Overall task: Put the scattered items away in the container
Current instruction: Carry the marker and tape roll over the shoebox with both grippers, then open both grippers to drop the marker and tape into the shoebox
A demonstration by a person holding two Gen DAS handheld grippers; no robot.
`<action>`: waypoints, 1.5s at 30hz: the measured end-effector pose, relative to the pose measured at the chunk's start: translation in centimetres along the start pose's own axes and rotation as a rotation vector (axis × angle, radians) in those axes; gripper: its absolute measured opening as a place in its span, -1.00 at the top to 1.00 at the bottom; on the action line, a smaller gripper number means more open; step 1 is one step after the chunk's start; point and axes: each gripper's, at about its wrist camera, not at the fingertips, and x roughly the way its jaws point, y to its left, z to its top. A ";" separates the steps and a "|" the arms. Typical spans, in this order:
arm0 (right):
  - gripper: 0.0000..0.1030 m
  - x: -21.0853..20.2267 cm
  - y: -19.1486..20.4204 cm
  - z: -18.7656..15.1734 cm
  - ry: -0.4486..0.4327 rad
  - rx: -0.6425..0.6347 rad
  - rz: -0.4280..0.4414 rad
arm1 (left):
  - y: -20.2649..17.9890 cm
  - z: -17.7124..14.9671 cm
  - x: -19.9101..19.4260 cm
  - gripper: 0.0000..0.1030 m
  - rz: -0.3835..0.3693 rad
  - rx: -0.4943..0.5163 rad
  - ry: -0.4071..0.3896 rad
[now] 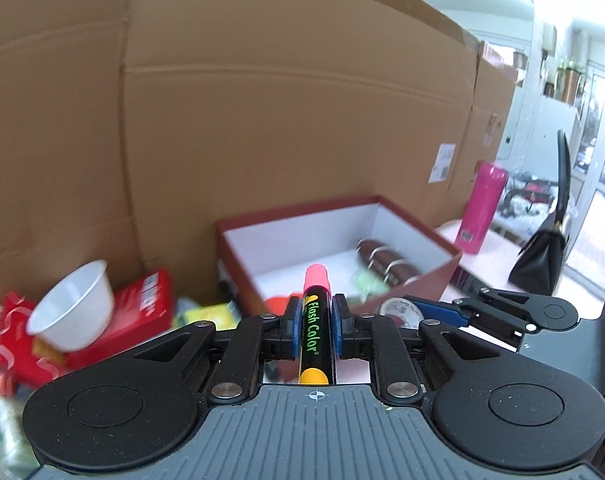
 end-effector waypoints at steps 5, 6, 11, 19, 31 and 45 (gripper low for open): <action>0.16 2.6 -2.5 1.9 0.015 -0.009 -0.047 | -0.6 2.0 4.4 0.79 -0.012 -0.015 0.033; 0.16 3.3 -3.0 2.1 0.026 -0.014 -0.056 | -0.7 2.3 5.4 0.79 -0.012 -0.018 0.043; 0.16 7.0 -5.8 2.2 0.096 -0.030 -0.086 | -0.8 3.1 10.4 0.79 -0.024 -0.034 0.090; 0.15 12.5 -9.0 1.0 0.227 -0.031 -0.096 | -1.0 3.6 17.8 0.78 -0.039 -0.054 0.179; 0.09 16.1 -11.0 0.7 0.306 -0.066 -0.118 | -1.2 3.3 22.3 0.00 -0.020 -0.039 0.214; -0.97 13.9 -9.3 0.3 0.248 -0.142 -0.184 | -0.6 2.9 20.1 -1.00 0.012 -0.090 0.171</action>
